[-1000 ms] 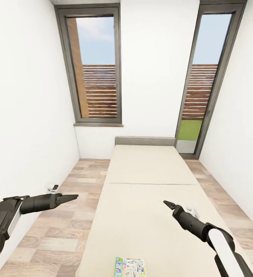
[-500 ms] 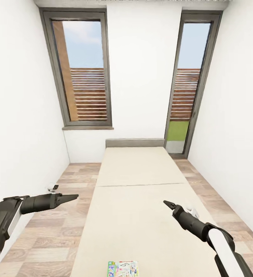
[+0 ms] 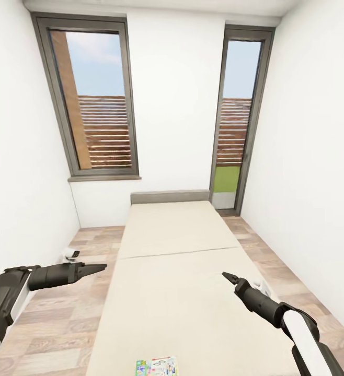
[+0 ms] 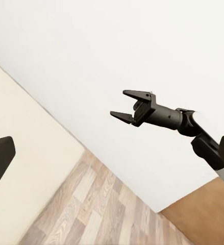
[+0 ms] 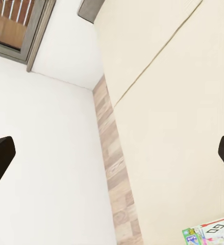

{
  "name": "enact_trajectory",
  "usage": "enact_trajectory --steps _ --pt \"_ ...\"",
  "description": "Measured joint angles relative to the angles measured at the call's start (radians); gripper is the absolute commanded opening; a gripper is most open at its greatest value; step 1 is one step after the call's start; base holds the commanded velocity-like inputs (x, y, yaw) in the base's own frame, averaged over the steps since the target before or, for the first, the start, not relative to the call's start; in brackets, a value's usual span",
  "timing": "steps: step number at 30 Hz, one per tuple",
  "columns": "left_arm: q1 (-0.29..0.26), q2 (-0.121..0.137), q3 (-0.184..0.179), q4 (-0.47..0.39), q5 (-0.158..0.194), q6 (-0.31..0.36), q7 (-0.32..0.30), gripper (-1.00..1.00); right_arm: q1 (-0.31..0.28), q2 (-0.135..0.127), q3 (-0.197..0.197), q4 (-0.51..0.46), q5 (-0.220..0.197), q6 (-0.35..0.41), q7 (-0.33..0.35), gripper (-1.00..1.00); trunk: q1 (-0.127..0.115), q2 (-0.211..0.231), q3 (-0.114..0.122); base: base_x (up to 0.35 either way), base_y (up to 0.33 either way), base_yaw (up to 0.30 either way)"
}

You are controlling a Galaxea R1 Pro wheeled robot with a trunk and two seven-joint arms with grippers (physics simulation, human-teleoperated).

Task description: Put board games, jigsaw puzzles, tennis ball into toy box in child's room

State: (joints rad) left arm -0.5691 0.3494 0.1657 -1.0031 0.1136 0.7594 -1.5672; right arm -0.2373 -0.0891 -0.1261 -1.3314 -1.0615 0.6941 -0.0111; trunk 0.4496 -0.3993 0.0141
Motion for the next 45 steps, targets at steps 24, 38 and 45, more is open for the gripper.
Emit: enact_trajectory --steps 24,38,45 --pt "0.0 -0.001 0.0 0.0 0.0 0.0 0.0 1.0 0.0 0.001 0.0 -0.001 -0.001 0.0 0.0 1.0 0.0 0.0 0.006 -0.028 -0.047 -0.029" --pt "0.0 -0.001 0.0 0.0 0.001 0.0 0.0 1.0 0.0 0.001 0.0 -0.001 0.0 0.0 0.0 1.0 0.0 0.0 0.006 -0.059 0.0 0.0" --pt "0.0 0.0 0.0 0.0 0.001 0.0 0.0 1.0 0.0 0.0 0.0 -0.001 0.0 0.002 0.0 1.0 0.0 0.0 0.006 -0.006 0.0 0.0"
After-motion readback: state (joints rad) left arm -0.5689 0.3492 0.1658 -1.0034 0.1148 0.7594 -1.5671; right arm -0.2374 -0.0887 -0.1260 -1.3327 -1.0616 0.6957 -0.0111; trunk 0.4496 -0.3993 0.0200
